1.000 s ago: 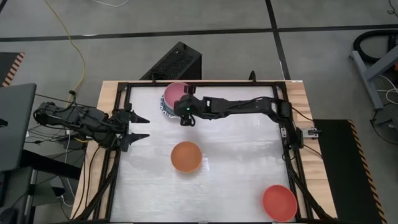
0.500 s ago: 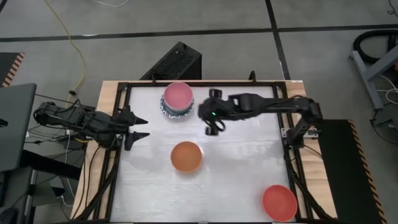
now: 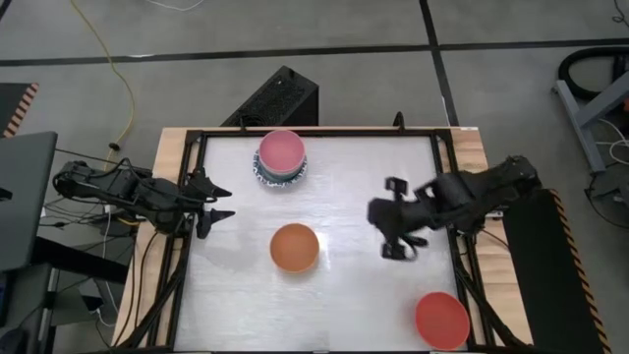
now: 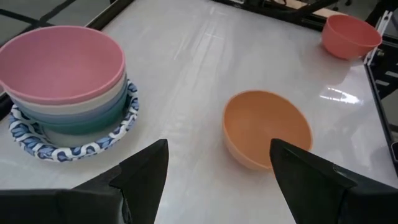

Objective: Nest bowls inside each other
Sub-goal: Stack the orange bowl on the pink bowl

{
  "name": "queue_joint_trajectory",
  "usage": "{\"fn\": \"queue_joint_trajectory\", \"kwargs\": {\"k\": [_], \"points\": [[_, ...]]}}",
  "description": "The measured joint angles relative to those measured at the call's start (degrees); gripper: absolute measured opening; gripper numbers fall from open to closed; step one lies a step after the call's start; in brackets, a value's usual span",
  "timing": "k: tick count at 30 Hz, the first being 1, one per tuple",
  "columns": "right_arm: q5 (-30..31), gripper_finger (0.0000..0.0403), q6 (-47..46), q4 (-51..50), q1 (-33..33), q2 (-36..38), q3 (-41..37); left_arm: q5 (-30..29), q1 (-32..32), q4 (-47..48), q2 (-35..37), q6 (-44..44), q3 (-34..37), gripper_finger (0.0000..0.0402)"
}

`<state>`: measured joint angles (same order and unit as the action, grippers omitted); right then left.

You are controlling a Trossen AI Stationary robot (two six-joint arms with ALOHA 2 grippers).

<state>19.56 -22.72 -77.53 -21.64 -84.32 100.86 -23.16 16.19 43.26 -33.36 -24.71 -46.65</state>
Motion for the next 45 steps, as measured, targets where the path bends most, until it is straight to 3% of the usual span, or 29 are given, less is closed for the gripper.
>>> {"fn": "queue_joint_trajectory", "kwargs": {"k": [8, 14, 19, 25, 29, 45], "points": [[8.1, 0.0022, -21.1, -12.2, -12.7, 2.2, -2.9, 0.0, 0.0, 0.0, 0.0, 0.0, 0.0, 0.0270], [4.7, 0.0022, -46.9, -12.3, -17.7, 7.5, -14.2, 0.0, 0.0, 0.0, 0.0, 0.0, 0.0, 0.0270], [-4.2, 0.0026, -65.4, -12.3, -21.2, 9.8, -24.7, 0.0, 0.0, 0.0, 0.0, 0.0, 0.0, 0.0270], [-13.4, 0.0026, -72.4, -11.0, -24.3, 10.1, -30.8, 0.0, 0.0, 0.0, 0.0, 0.0, 0.0, 0.0270], [-15.0, 0.0034, -77.4, -10.0, -27.1, 10.0, -32.5, 0.0, 0.0, 0.0, 0.0, 0.0, 0.0, 0.0270], [-18.4, 0.0172, -85.4, 9.6, -36.9, 10.0, -43.0, 0.0, 0.0, 0.0, 0.0, 0.0, 0.0, 0.0270]]}}
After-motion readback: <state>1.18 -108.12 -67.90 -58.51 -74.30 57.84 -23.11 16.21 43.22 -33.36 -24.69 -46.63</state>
